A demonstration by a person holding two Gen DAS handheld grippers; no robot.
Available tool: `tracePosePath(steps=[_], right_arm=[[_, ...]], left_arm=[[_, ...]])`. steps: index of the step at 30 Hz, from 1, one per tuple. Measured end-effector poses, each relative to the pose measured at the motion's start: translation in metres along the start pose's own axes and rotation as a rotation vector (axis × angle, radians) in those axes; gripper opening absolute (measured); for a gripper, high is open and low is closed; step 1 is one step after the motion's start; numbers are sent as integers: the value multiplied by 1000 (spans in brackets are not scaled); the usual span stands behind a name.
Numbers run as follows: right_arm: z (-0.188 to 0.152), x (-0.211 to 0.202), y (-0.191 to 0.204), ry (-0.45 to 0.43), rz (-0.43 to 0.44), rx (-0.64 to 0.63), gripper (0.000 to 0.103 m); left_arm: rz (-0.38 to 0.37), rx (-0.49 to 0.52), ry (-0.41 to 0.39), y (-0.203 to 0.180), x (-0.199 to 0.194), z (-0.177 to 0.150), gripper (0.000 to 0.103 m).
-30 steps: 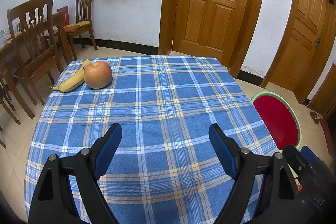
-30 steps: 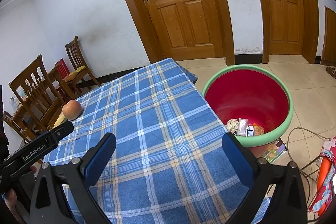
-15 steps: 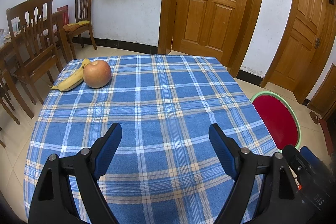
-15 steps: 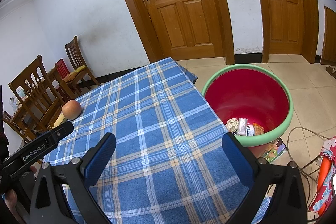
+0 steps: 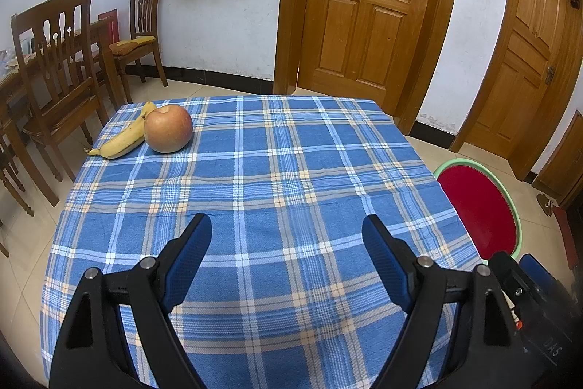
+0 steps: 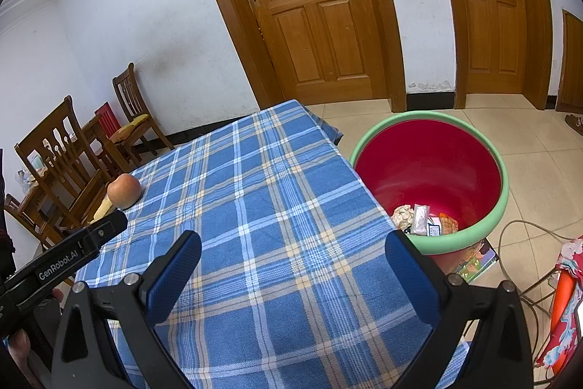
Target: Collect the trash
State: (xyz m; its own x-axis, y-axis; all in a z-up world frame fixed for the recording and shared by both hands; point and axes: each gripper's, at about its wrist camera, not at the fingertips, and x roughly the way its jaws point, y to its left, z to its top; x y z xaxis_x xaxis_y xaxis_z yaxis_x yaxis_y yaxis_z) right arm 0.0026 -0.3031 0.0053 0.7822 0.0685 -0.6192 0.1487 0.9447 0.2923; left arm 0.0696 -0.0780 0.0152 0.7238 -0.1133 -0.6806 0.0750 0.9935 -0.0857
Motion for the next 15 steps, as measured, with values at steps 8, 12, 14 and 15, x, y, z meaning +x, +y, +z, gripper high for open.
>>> tracePosePath(steps=[8,12,14,15], right_arm=[[0,1,-1,0,-1,1,103],[0,0,1,-1,-1,0,103],[1,1,-1,0,-1,2,103],[1,1,0,0,-1,1,103]], left_arm=[[0,0,0,0,0,0,84],[0,1,0,0,0,0,84],[0,1,-1,0,0,0,84],[0,1,-1,0,0,0,84]])
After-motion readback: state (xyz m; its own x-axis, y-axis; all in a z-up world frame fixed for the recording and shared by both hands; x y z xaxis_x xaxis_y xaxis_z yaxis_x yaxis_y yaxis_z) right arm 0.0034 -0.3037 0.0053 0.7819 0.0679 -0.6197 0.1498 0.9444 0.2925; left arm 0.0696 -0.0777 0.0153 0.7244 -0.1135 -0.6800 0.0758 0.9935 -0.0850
